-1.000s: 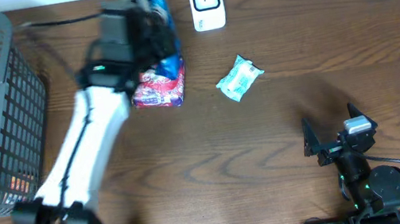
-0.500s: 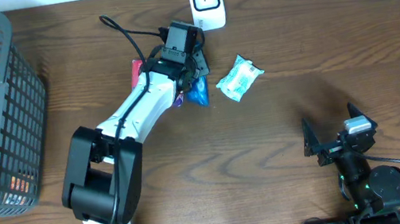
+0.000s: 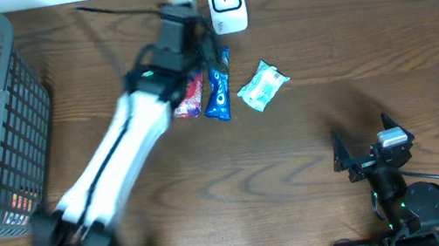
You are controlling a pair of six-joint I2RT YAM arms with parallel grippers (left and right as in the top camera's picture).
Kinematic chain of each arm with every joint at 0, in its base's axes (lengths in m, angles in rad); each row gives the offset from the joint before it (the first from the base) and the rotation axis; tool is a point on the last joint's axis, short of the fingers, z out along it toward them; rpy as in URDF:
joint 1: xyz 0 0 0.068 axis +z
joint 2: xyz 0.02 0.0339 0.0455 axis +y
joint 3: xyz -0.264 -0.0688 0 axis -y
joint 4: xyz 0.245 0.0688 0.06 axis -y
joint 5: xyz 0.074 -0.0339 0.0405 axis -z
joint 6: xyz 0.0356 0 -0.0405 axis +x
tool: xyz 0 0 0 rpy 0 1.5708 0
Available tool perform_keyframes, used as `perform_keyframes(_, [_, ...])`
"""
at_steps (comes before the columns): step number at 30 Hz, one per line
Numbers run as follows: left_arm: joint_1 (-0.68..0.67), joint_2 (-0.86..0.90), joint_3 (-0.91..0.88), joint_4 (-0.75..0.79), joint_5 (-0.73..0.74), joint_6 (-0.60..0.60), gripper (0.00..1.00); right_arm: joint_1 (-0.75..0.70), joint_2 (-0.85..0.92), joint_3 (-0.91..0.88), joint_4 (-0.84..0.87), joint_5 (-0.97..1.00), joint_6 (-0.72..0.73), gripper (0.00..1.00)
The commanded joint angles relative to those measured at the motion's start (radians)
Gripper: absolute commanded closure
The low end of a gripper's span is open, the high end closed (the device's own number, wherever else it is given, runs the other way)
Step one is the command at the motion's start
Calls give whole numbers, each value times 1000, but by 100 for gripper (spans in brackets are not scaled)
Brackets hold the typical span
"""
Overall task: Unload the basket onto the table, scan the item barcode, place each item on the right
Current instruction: 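Reach the left gripper into the basket and grasp the Kleenex pack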
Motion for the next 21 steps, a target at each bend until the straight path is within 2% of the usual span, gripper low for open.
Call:
perform_keyframes(1, [70,-172,11,-16,-224,156,36,13,-5,0,-3,-9,-4,1])
perform_keyframes(4, [156,-267,11,-29,-417,156,35,13,-5,0,-3,-9,-4,1])
perform_keyframes(6, [232,-314,11,-33,-474,160,29,13,-5,0,-3,-9,-4,1])
perform_keyframes(13, [550,-367,11,-95,-476,121,28,13,-5,0,-3,-9,-4,1])
perform_keyframes(21, [836,-253,11,-139,-469,-18,28,13,-5,0,-3,-9,-4,1])
